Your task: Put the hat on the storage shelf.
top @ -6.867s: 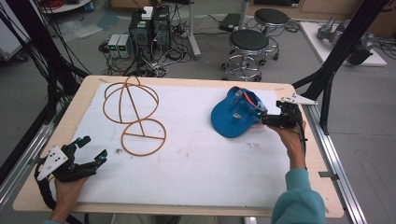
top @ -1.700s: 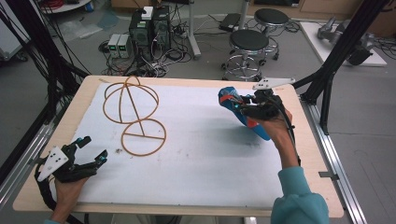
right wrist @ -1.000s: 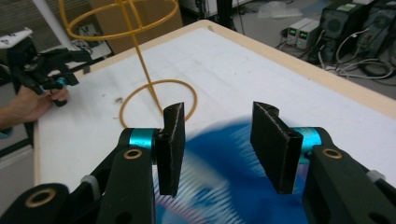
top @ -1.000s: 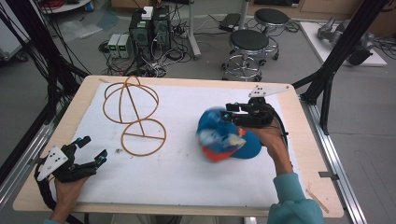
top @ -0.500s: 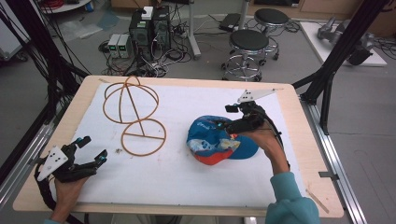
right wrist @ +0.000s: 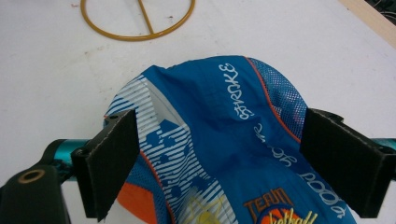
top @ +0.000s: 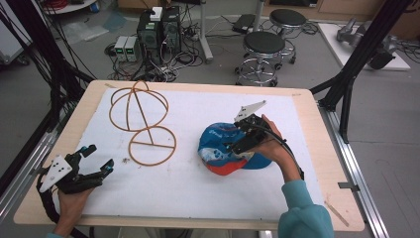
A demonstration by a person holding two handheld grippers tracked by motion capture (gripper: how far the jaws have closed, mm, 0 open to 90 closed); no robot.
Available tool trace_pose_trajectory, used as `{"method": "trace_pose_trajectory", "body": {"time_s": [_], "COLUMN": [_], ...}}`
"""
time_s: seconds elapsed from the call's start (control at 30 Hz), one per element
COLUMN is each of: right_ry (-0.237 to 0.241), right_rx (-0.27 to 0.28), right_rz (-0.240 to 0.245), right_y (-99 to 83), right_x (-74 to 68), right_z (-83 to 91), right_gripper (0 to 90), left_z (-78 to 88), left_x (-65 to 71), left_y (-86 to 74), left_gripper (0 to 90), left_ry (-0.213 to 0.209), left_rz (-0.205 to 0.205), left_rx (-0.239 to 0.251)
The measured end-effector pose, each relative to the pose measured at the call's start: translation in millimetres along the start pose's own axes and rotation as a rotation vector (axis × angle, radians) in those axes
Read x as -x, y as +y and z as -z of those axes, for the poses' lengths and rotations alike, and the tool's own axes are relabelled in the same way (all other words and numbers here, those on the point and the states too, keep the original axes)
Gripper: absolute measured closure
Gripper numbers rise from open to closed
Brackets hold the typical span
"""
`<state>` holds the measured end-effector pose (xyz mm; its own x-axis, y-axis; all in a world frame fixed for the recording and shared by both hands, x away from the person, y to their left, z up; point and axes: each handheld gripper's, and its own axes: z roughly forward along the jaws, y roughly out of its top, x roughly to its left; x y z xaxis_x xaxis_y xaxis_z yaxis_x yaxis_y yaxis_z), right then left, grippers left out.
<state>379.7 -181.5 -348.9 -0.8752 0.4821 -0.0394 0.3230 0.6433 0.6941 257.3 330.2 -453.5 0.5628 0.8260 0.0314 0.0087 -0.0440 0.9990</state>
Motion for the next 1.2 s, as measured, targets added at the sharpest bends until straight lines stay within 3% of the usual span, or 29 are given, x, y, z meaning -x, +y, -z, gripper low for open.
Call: {"method": "trace_pose_trajectory", "body": {"time_s": [0.17, 0.37, 0.47, 0.57, 0.63, 0.87, 1.03, 1.2], "right_ry": [-0.010, -0.041, -0.061, -0.084, -0.079, -0.149, -0.124, -0.128], "right_rx": [-0.041, -0.051, -0.075, -0.135, -0.157, -0.140, -0.197, -0.198], "right_rz": [-0.039, -0.076, -0.055, -0.030, -0.029, -0.009, -0.022, -0.009], "right_y": [-5.9, -21.5, -28.8, -33.5, -35.1, -37.2, -42.9, -46.3], "right_x": [4.5, 8.8, 8.4, 8.6, 10.7, 16.3, 18.9, 16.5], "right_z": [-6.0, -11.8, -18.1, -25.3, -27.5, -20.6, -24.8, -33.1], "right_gripper": [11.1, 11.2, 11.1, 11.1, 11.1, 11.1, 11.1, 11.1], "left_z": [0.0, -0.1, -0.1, -0.1, -0.1, -0.1, -0.2, -0.2], "left_x": [0.0, 0.1, 0.2, 0.4, 0.3, 0.2, 0.3, 0.4], "left_y": [0.0, 0.0, 0.0, 0.0, 0.0, 0.0, 0.0, 0.0], "left_gripper": [17.0, 17.0, 17.0, 17.0, 17.0, 17.0, 17.0, 17.0], "left_ry": [-0.001, 0.000, 0.000, -0.001, 0.000, -0.001, 0.000, -0.002], "left_rz": [-0.001, -0.003, -0.004, -0.003, -0.003, -0.003, -0.002, -0.005], "left_rx": [0.000, 0.000, 0.000, 0.001, 0.001, 0.000, 0.001, 0.001]}}
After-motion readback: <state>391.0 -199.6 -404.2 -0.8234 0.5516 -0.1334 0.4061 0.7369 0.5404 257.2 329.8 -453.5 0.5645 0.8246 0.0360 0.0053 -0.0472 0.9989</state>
